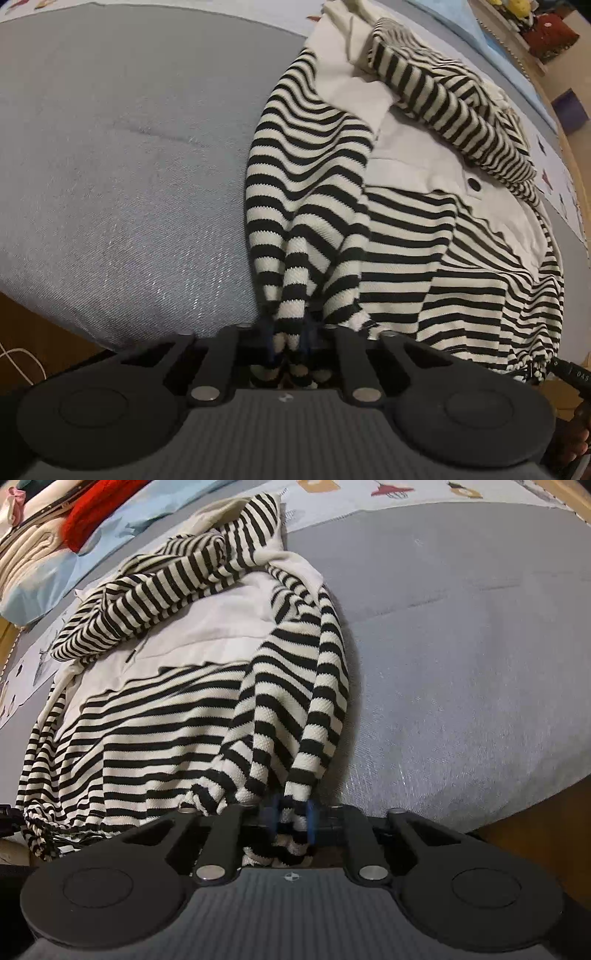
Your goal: Fold small clothes
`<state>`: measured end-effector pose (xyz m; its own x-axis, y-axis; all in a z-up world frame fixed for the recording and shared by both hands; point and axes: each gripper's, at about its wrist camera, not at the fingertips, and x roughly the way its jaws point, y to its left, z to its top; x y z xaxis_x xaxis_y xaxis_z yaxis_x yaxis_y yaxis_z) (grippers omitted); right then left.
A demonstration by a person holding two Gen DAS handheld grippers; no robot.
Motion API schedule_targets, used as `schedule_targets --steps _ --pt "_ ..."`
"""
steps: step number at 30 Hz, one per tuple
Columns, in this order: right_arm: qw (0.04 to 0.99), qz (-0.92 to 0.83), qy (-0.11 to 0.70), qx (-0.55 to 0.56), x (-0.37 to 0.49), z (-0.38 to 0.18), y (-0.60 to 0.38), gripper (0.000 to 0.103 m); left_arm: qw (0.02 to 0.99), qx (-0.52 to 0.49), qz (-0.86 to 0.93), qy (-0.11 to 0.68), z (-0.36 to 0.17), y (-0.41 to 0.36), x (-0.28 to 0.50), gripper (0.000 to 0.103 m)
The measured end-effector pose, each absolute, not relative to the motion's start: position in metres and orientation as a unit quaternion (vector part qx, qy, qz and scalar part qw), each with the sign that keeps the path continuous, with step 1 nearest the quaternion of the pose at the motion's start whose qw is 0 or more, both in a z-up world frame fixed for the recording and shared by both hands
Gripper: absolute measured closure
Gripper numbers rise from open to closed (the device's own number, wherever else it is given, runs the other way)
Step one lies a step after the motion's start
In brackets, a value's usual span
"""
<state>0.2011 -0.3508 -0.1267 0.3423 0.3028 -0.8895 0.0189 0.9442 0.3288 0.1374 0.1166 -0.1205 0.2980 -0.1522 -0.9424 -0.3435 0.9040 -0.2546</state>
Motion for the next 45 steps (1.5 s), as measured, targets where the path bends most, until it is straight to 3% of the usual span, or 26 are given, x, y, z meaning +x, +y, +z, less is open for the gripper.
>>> schedule_targets --steps 15,26,33,45 --pt "0.864 0.157 0.403 0.258 0.181 -0.036 -0.388 0.100 0.853 -0.204 -0.018 0.480 -0.024 0.108 0.114 0.097" --pt "0.880 0.209 0.297 0.307 0.107 0.045 -0.439 0.101 0.862 -0.291 -0.068 0.410 0.061 0.137 0.044 0.097" --pt "0.882 0.202 0.301 0.300 0.117 0.041 -0.441 0.101 0.852 -0.294 -0.049 0.430 0.038 0.139 0.075 0.097" --pt "0.893 0.152 0.339 0.254 0.261 0.000 -0.395 0.101 0.858 -0.313 0.002 0.407 -0.022 0.170 0.225 0.097"
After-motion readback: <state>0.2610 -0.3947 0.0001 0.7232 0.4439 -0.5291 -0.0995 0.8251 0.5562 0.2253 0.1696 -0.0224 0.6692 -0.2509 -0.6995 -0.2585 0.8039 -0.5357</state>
